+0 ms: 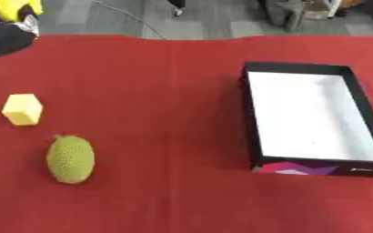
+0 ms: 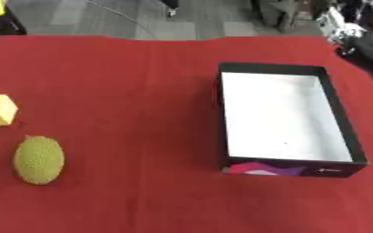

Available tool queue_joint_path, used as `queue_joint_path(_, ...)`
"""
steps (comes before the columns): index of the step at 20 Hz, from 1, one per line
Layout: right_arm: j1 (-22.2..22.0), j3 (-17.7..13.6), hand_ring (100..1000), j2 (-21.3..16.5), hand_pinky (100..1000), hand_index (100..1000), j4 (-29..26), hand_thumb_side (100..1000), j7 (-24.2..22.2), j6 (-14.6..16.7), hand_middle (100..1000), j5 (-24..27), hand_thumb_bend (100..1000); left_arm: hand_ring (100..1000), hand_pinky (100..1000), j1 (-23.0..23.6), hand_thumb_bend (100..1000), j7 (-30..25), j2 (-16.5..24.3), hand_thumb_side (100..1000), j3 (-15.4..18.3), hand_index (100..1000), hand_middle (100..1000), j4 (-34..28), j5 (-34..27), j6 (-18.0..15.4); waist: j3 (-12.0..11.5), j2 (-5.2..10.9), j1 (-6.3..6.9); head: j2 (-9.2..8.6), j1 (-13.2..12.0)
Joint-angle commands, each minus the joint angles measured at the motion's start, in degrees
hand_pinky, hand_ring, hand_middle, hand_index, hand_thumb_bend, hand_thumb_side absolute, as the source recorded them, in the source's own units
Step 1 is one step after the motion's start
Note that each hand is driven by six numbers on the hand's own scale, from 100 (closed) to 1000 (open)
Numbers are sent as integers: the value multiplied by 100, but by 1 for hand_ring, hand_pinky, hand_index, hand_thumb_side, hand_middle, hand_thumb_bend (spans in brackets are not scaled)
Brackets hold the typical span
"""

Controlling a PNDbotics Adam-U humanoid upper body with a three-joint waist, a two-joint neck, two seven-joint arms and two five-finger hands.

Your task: Pick up the objects with one hand, pass them to the other hand, and then place them into the box on the other side of the table.

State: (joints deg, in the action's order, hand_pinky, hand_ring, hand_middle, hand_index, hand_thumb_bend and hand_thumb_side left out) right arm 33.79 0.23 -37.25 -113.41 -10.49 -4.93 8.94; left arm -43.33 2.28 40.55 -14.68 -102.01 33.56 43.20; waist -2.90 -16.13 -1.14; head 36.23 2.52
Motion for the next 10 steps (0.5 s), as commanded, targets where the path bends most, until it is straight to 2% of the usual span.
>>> queue_joint_path(1, 387, 172, 1000, -188, 1000, 1000, -118, 471, -738, -108, 931, -111, 100, 421, 531, 56, 100, 281, -54, 358, -41, 438, 322, -373, -163, -196, 11, 148, -3, 81, 57)
queue_joint_path(6, 932, 677, 1000, 162, 1000, 1000, -118, 453, -1602, -193, 937, -333, 100, 417, 530, 393, 100, 410, -184, 353, -294, 433, 325, -636, -121, -612, 19, 176, -31, 105, 128)
queue_joint_path(10, 1217, 1082, 1000, 530, 1000, 1000, -118, 445, -2111, -211, 936, -567, 100, 417, 511, 634, 100, 514, -295, 328, -542, 431, 324, -851, 252, -1067, 21, 196, -48, 88, 281)
